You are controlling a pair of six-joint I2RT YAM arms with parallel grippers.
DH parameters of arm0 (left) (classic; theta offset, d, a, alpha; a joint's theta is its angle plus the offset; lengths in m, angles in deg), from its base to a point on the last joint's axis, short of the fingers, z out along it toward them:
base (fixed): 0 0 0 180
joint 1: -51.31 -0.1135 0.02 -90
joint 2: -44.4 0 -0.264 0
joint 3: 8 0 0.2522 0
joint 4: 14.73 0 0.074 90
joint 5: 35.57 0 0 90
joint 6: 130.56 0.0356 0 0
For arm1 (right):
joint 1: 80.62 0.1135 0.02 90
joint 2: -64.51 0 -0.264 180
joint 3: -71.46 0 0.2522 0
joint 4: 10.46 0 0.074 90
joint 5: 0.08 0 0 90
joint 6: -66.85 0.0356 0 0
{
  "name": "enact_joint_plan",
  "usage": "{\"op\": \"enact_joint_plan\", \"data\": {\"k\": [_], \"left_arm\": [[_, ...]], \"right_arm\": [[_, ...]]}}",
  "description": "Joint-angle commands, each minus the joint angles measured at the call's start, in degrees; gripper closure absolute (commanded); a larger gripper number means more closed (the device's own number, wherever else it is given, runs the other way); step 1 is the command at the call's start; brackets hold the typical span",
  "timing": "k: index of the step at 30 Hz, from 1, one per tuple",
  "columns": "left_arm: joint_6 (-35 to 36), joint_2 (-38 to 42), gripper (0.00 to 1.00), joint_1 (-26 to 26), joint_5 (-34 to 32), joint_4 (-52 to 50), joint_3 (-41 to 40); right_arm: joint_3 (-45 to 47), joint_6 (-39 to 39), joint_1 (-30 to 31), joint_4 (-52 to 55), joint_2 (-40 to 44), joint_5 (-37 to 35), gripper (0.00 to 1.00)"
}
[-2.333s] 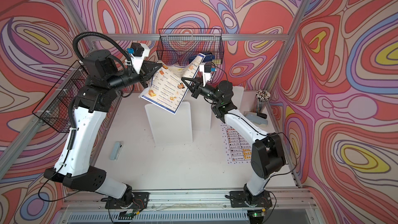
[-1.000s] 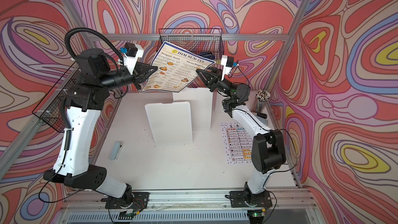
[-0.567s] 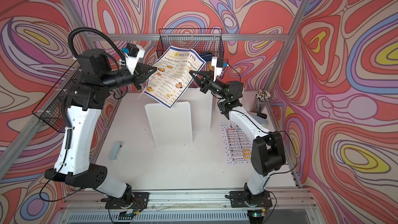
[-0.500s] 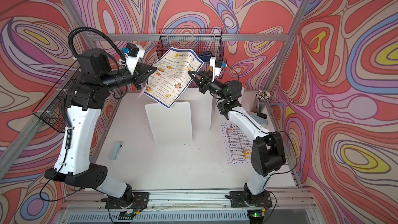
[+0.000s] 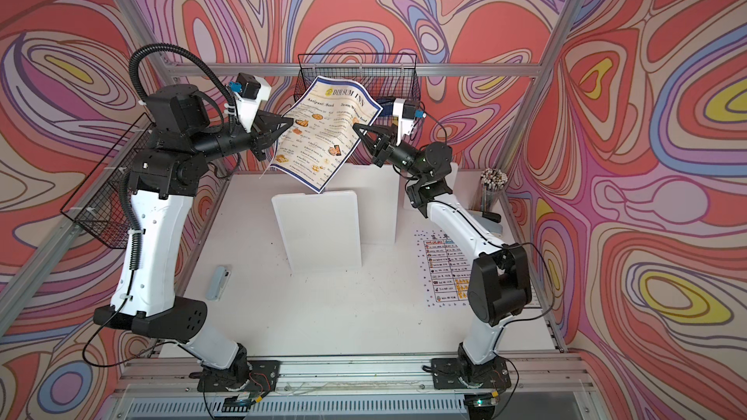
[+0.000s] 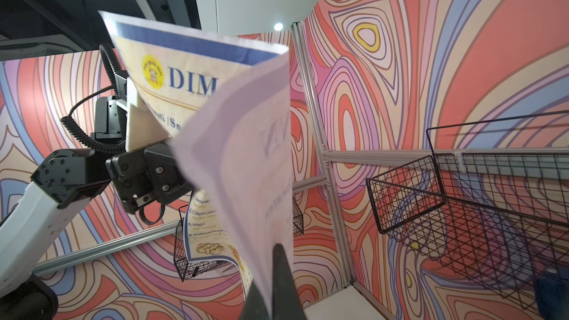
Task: Insert the menus into the narrow rack
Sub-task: Insert the menu into the narrow rack.
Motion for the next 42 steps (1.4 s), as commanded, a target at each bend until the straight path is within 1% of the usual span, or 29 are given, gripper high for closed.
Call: {"op": "enact_joint_plan", "data": {"k": [1,7,13,15,19,24,30,32,35,38,41,42], "left_arm": [[-0.7,-1.6,1.0,-0.7,2.4,1.5,0.5],[-1.1,-2.5,1.0,-0.7,2.9,2.2,0.4],[-1.0,-2.5,1.0,-1.0,3.0,3.1,-0.1],[-1.3,-2.4,1.0,-1.2,3.6,4.2,-0.8],[-1.9,-2.9,1.0,-2.0,5.5,4.8,-1.0],[-2.5,-3.2,1.0,-2.4,5.8,5.9,-1.4],[-3.9,-1.9,1.0,-3.1,5.1,8.7,-3.2],[-5.5,-1.9,1.0,-4.1,6.6,9.1,-3.0],[-8.3,-2.6,1.0,-6.0,11.3,9.0,-1.2],[-7.7,-3.5,1.0,-6.2,13.8,6.2,1.1],[-7.8,-2.9,1.0,-6.2,13.6,5.4,1.3],[-8.1,-2.5,0.98,-6.2,12.6,5.6,0.8]], "right_arm": [[-1.0,-0.8,0.2,0.7,-2.4,0.0,1.0],[0.8,-1.3,0.2,-0.8,-2.4,0.1,1.0],[-0.6,-1.1,0.2,-1.8,-3.8,0.5,1.0],[-0.7,-0.9,0.2,-3.3,-4.4,0.9,1.0],[-1.7,-2.1,0.2,-2.4,-5.0,0.6,1.0],[-3.1,-3.2,0.2,-0.9,-5.8,0.4,1.0],[-4.3,-2.5,0.2,-2.2,-7.3,0.4,1.0],[-4.6,-2.3,0.0,-2.8,-7.7,0.3,1.0],[-4.5,-2.1,-0.8,-4.9,-8.3,0.1,1.0],[-5.4,-0.1,-1.9,-7.3,-9.2,1.5,1.0],[-5.9,-0.4,-2.2,-6.9,-8.8,1.9,1.0],[-5.9,-0.6,-2.2,-6.6,-8.4,1.9,1.0]]}}
